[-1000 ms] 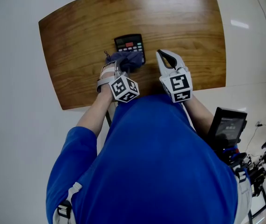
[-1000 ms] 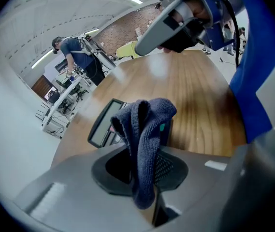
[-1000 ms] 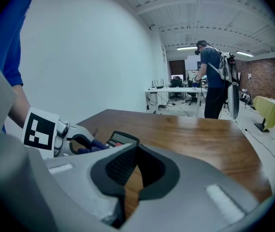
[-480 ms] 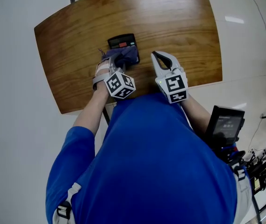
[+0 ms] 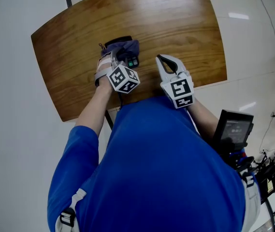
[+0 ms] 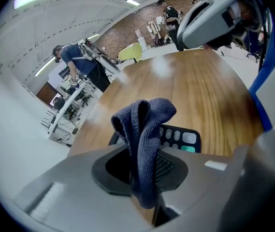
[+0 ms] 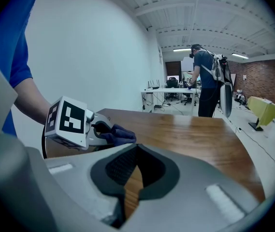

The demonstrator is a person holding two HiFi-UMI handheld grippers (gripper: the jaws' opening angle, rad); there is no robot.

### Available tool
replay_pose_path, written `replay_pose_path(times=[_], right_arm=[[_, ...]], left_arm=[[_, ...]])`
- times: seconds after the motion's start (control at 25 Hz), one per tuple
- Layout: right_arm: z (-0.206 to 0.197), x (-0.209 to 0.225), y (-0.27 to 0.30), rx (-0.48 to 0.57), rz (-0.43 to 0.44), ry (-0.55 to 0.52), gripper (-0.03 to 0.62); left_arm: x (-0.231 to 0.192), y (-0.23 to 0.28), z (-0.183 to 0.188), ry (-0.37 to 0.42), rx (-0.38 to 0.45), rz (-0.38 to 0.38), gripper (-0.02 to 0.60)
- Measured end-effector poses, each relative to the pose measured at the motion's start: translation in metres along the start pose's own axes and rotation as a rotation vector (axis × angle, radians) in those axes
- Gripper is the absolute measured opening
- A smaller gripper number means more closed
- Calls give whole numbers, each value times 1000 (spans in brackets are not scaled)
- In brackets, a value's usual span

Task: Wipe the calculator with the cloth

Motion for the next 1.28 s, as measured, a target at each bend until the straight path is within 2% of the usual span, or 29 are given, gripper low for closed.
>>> replay_pose_path(times=[0.64,1.28], right_arm=[[2,-3,1,11,19,-13,2],[-2,-8,-1,3,31,-8,2]], left_arm=[[41,-19,-19,67,-25,-78,63],[62,-27,-30,74,-58,-133,63]])
Point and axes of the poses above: the fingertips, and each gripper's own axes: y forward along the fingers, x to its right, z out of its top, the point moved 9 cm from there along -y, backward along the fingers, and after that the axes turned 14 degrees about -y, right-handed, at the moved point
